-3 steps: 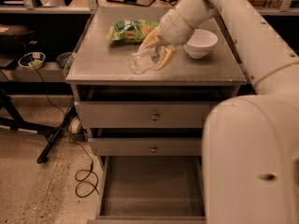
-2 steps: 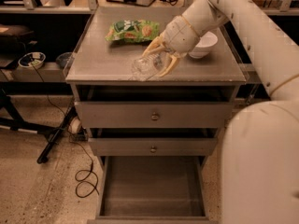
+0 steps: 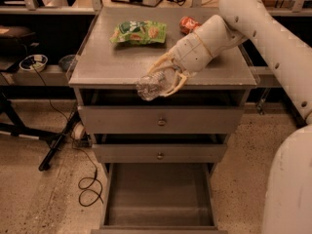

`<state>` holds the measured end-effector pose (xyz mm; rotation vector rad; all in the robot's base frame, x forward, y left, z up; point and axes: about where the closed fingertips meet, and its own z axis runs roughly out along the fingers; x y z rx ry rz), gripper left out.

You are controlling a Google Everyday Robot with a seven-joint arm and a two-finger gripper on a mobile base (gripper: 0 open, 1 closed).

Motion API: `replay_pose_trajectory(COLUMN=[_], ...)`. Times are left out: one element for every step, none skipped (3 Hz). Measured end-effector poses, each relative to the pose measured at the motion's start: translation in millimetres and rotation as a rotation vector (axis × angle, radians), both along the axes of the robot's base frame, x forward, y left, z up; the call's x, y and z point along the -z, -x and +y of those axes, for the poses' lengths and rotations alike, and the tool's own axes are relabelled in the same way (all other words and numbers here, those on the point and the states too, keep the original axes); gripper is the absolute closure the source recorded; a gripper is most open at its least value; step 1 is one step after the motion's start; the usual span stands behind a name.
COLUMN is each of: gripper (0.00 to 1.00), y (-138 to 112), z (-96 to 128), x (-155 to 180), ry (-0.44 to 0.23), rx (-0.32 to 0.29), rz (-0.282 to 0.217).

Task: Place water bottle into bottom drawer

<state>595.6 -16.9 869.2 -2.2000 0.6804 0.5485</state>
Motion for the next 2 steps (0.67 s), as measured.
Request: replay_pose_trajectory(gripper=[1.00,1.00], y=[0.0,22.4], z=[0.0,10.0], x=[0.0,-4.1], ry=[0.000,-0.001], rx=[0.000,0.040], rz=[0.000,-0.023])
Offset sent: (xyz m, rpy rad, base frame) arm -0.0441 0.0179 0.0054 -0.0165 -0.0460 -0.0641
